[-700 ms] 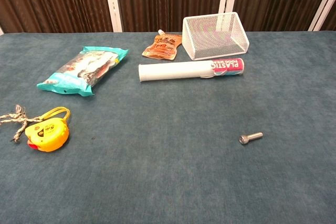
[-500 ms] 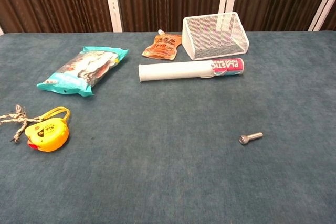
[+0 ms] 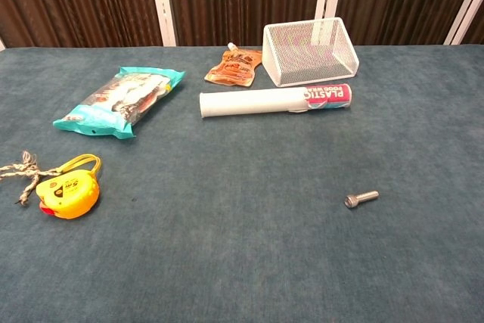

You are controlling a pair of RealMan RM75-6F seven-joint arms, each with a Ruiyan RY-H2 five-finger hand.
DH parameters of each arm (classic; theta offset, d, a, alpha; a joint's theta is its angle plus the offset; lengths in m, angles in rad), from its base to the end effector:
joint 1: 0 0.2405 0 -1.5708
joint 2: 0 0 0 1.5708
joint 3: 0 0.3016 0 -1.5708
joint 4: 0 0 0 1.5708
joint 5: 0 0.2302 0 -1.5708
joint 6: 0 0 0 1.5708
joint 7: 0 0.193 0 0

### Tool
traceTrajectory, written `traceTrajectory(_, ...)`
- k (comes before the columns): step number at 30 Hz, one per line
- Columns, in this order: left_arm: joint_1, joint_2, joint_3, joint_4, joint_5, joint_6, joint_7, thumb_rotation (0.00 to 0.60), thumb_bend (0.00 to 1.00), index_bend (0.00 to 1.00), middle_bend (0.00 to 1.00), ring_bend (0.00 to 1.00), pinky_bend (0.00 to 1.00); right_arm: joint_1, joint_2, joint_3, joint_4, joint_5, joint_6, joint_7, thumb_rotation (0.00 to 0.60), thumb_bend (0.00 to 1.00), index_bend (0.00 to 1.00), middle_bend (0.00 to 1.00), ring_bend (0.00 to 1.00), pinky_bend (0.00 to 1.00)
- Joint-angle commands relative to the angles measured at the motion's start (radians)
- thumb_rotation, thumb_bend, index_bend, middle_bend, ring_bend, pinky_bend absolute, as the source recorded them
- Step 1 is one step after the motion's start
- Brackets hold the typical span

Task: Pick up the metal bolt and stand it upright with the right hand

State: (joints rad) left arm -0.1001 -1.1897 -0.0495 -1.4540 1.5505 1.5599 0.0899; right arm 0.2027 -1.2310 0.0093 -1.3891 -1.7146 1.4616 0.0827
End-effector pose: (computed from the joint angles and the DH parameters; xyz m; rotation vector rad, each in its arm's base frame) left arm -0.3683 0.2421 0.1596 -1.4337 -0.6822 -0.8543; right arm -0.3385 -0.2658 0.1112 1.6777 -0.7627 1.0168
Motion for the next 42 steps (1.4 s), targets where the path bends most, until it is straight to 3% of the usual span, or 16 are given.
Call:
traceTrajectory(1, 0.004, 0.009, 0.005, -0.016, 0.005, 0.003, -0.001, 0.6, 0.38, 0.4, 0.32, 0.32, 0.46, 0.034, 0.015, -0.006, -0.056, -0.01, -0.057, -0.048, 0.6, 0.24, 0.34, 0.71, 0.75, 0.82)
traceTrajectory(10, 0.004, 0.023, 0.014, -0.044, -0.001, -0.019, 0.012, 0.6, 0.37, 0.41, 0.32, 0.32, 0.46, 0.129, 0.02, 0.008, -0.186, 0.034, -0.237, -0.191, 0.6, 0.24, 0.44, 0.89, 0.91, 0.99)
traceTrajectory(15, 0.001, 0.026, 0.015, -0.05, -0.012, -0.037, 0.014, 0.6, 0.37, 0.41, 0.32, 0.32, 0.46, 0.17, -0.029, 0.025, -0.191, 0.055, -0.291, -0.265, 0.6, 0.27, 0.54, 0.93, 0.96, 1.0)
traceTrajectory(23, -0.001, 0.031, 0.019, -0.062, -0.015, -0.05, 0.019, 0.6, 0.37, 0.41, 0.32, 0.32, 0.46, 0.234, -0.095, 0.037, -0.184, 0.12, -0.402, -0.322, 0.6, 0.32, 0.56, 0.93, 0.97, 1.0)
traceTrajectory(42, -0.004, 0.041, 0.023, -0.077, -0.028, -0.074, 0.014, 0.6, 0.37, 0.41, 0.32, 0.32, 0.46, 0.305, -0.231, 0.038, -0.088, 0.214, -0.495, -0.343, 0.6, 0.38, 0.6, 0.94, 0.97, 1.0)
